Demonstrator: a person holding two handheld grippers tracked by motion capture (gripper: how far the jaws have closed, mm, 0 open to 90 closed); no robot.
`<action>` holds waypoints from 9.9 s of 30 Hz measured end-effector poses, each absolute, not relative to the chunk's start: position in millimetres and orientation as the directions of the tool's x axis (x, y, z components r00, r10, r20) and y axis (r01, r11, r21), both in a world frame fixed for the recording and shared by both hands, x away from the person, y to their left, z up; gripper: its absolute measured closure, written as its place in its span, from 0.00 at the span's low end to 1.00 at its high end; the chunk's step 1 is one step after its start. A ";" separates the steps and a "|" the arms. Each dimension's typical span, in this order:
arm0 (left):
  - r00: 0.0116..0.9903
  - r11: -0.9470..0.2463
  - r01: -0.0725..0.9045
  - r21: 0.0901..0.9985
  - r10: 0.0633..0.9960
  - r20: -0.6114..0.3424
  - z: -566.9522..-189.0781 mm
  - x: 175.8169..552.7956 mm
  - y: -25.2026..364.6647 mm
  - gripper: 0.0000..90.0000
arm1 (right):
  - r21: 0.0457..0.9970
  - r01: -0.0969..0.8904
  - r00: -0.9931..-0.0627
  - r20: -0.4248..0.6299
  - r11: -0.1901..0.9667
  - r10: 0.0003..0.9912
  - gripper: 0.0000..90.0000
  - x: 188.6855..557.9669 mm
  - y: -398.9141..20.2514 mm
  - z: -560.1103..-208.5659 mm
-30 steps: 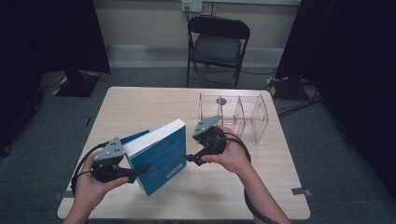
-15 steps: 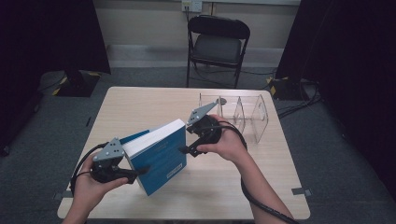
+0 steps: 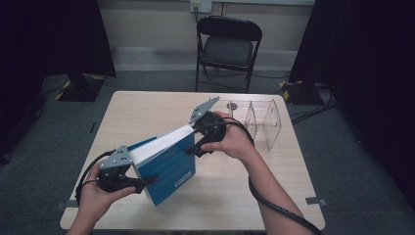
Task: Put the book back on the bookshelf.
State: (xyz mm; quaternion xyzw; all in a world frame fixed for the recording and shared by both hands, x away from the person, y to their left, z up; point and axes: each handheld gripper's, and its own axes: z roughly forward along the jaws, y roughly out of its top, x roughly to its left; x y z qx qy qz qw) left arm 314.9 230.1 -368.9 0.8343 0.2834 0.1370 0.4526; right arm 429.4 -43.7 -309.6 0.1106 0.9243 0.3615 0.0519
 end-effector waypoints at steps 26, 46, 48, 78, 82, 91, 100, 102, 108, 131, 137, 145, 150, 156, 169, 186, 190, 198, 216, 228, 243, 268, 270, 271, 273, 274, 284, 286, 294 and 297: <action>0.789 -0.418 0.362 0.833 0.613 -0.036 -375.9 323.0 235.1 0.34 | 0.687 0.061 -0.996 0.000 0.724 0.084 0.53 427.1 -44.8 -296.9; 0.747 -0.436 0.417 0.797 0.665 -0.027 -403.6 334.3 261.8 0.28 | 0.698 0.099 -0.994 0.034 0.709 0.105 0.67 402.0 -66.0 -296.3; 0.744 -0.446 0.443 0.777 0.667 -0.041 -414.9 334.9 265.2 0.28 | 0.693 0.102 -0.993 0.033 0.713 0.110 0.67 401.3 -65.7 -295.8; 0.806 -0.565 0.429 0.704 0.592 -0.017 -495.8 336.1 289.9 0.22 | 0.489 0.145 -0.984 -0.023 0.860 0.179 0.60 388.9 -30.9 -283.7; 0.820 -0.553 0.401 0.730 0.572 -0.018 -499.8 335.6 293.2 0.19 | 0.473 0.129 -0.985 -0.040 0.871 0.167 0.59 389.1 -21.8 -287.2; 0.828 -0.550 0.375 0.746 0.561 -0.002 -502.0 336.8 295.5 0.17 | 0.475 0.130 -0.990 0.016 0.870 0.139 0.65 390.4 -6.4 -298.9; 0.826 -0.545 0.381 0.747 0.563 -0.010 -502.3 336.4 295.1 0.16 | 0.455 0.106 -0.990 -0.031 0.884 0.135 0.61 387.0 -3.9 -304.6; 0.826 -0.545 0.381 0.747 0.564 -0.010 -502.3 336.4 295.1 0.16 | 0.451 0.114 -0.989 -0.033 0.885 0.145 0.60 386.6 -3.6 -304.6; 0.827 -0.550 0.381 0.743 0.562 -0.009 -501.9 336.4 295.4 0.16 | 0.414 0.088 -0.992 -0.045 0.906 0.116 0.63 384.3 -1.1 -304.1; 0.828 -0.550 0.381 0.743 0.561 -0.010 -501.9 336.3 295.2 0.16 | 0.419 0.179 -0.975 -0.044 0.890 0.217 0.68 374.8 -0.5 -304.0; 0.830 -0.550 0.382 0.743 0.557 -0.015 -502.1 336.3 294.7 0.15 | 0.419 0.195 -0.971 -0.047 0.887 0.236 0.68 372.9 -0.6 -303.9; 0.838 -0.561 0.377 0.737 0.546 -0.013 -502.2 336.7 293.7 0.11 | 0.429 0.231 -0.963 -0.026 0.873 0.268 0.69 370.9 -0.8 -303.6; 0.842 -0.563 0.375 0.736 0.539 -0.017 -502.7 336.7 292.4 0.08 | 0.432 0.244 -0.959 -0.028 0.869 0.283 0.69 368.2 -2.1 -303.3; 0.843 -0.564 0.375 0.736 0.538 -0.017 -502.7 336.7 292.3 0.08 | 0.418 0.278 -0.947 -0.031 0.865 0.320 0.69 367.8 -11.4 -298.3; 0.846 -0.572 0.373 0.731 0.532 -0.015 -502.7 336.9 291.7 0.06 | 0.443 0.377 -0.905 -0.009 0.814 0.424 0.69 374.3 -36.8 -276.9; 0.847 -0.576 0.373 0.727 0.531 -0.013 -502.2 336.9 291.9 0.06 | 0.416 0.452 -0.865 -0.013 0.789 0.502 0.69 382.6 -63.4 -269.3; 0.846 -0.576 0.369 0.729 0.533 -0.007 -502.3 336.9 291.9 0.06 | 0.419 0.467 -0.855 -0.011 0.779 0.518 0.69 382.0 -73.3 -266.9; 0.845 -0.575 0.373 0.729 0.534 -0.011 -502.4 336.7 291.8 0.06 | 0.431 0.499 -0.836 0.010 0.751 0.549 0.69 381.7 -87.2 -263.0; 0.845 -0.574 0.373 0.729 0.535 -0.012 -502.4 336.7 291.7 0.06 | 0.430 0.556 -0.792 0.013 0.711 0.611 0.69 382.4 -120.6 -258.6; 0.845 -0.575 0.373 0.728 0.534 -0.011 -502.4 336.7 291.8 0.06 | 0.432 0.602 -0.749 0.016 0.671 0.662 0.69 380.1 -146.4 -263.8; 0.845 -0.575 0.372 0.729 0.534 -0.011 -502.3 336.7 291.8 0.06 | 0.422 0.657 -0.693 0.013 0.625 0.720 0.69 378.1 -174.4 -281.5; 0.844 -0.572 0.368 0.733 0.536 -0.006 -503.0 336.7 291.7 0.06 | 0.474 0.645 -0.687 0.014 0.600 0.727 0.66 367.4 -197.8 -302.9; 0.844 -0.571 0.369 0.734 0.536 -0.007 -503.0 336.7 291.7 0.06 | 0.473 0.650 -0.680 0.011 0.595 0.733 0.66 367.4 -197.4 -302.9; 0.844 -0.571 0.369 0.734 0.536 -0.007 -503.0 336.7 291.7 0.06 | 0.475 0.661 -0.669 0.021 0.581 0.743 0.65 367.2 -197.1 -303.0; 0.844 -0.571 0.368 0.734 0.536 -0.006 -503.0 336.7 291.6 0.06 | 0.479 0.683 -0.647 0.045 0.551 0.761 0.65 367.7 -198.1 -303.4; 0.844 -0.571 0.368 0.734 0.536 -0.007 -503.0 336.7 291.6 0.06 | 0.480 0.691 -0.637 0.050 0.541 0.769 0.64 368.1 -198.1 -303.5; 0.844 -0.571 0.368 0.733 0.536 -0.006 -503.0 336.7 291.7 0.06 | 0.457 0.655 -0.672 -0.013 0.602 0.740 0.60 368.7 -197.1 -303.7; 0.843 -0.570 0.370 0.734 0.537 -0.007 -503.0 336.6 291.6 0.06 | 0.446 0.655 -0.677 -0.012 0.610 0.736 0.63 368.8 -196.0 -303.3; 0.843 -0.570 0.370 0.734 0.538 -0.007 -503.0 336.6 291.6 0.06 | 0.420 0.653 -0.685 -0.029 0.631 0.728 0.60 370.3 -189.1 -302.6; 0.843 -0.570 0.371 0.733 0.538 -0.008 -502.9 336.5 291.6 0.06 | 0.421 0.648 -0.687 -0.036 0.635 0.725 0.61 372.3 -188.6 -302.7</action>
